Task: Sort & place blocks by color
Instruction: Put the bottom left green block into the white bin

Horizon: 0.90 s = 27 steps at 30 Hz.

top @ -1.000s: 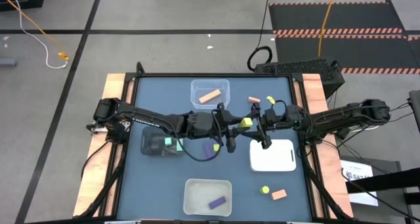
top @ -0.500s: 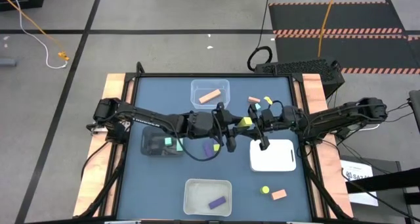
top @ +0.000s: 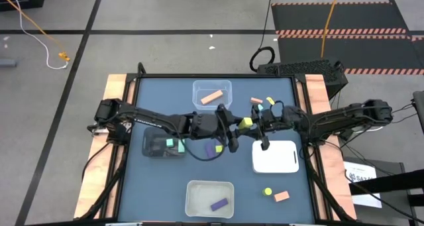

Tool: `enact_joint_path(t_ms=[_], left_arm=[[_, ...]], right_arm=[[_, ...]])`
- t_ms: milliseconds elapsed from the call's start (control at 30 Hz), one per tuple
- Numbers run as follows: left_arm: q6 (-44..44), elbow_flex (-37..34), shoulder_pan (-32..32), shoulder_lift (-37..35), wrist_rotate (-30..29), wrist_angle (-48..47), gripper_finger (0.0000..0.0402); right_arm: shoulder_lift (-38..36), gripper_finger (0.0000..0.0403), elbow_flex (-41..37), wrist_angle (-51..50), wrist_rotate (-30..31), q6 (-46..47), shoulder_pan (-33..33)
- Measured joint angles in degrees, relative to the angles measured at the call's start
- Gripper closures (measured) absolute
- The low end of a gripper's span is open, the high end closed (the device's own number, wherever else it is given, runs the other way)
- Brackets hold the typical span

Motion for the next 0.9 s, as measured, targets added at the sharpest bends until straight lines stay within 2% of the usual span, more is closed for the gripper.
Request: enact_joint_path(t_ms=[233, 467, 567, 733, 900], left_arm=[[-0.81, 0.00, 0.47, -0.48, -3.60, -3.50, 0.0206], [-4.51, 0.00, 0.21, -1.38, -4.32, -14.37, 0.0206], [-5.99, 0.00, -0.06, -1.48, -4.77, -17.26, 0.0206], [-8.97, 0.00, -0.16, -1.18, -4.73, -20.39, 0.0206], [-10.32, 0.02, -0.11, -1.18, -4.82, -22.57, 0.0206]], right_arm=[[-4.31, 0.0290, 0.01, -9.39, 3.53, -1.14, -3.96], [-11.80, 0.0290, 0.00, -11.89, 8.27, -4.24, -5.79], [-13.87, 0.0290, 0.00, -10.24, 6.48, -4.74, -5.84], [-14.65, 0.0290, 0.00, -7.46, -1.63, -2.72, -5.70], [-13.60, 0.0290, 0.00, -14.58, -4.19, 4.08, -4.88]])
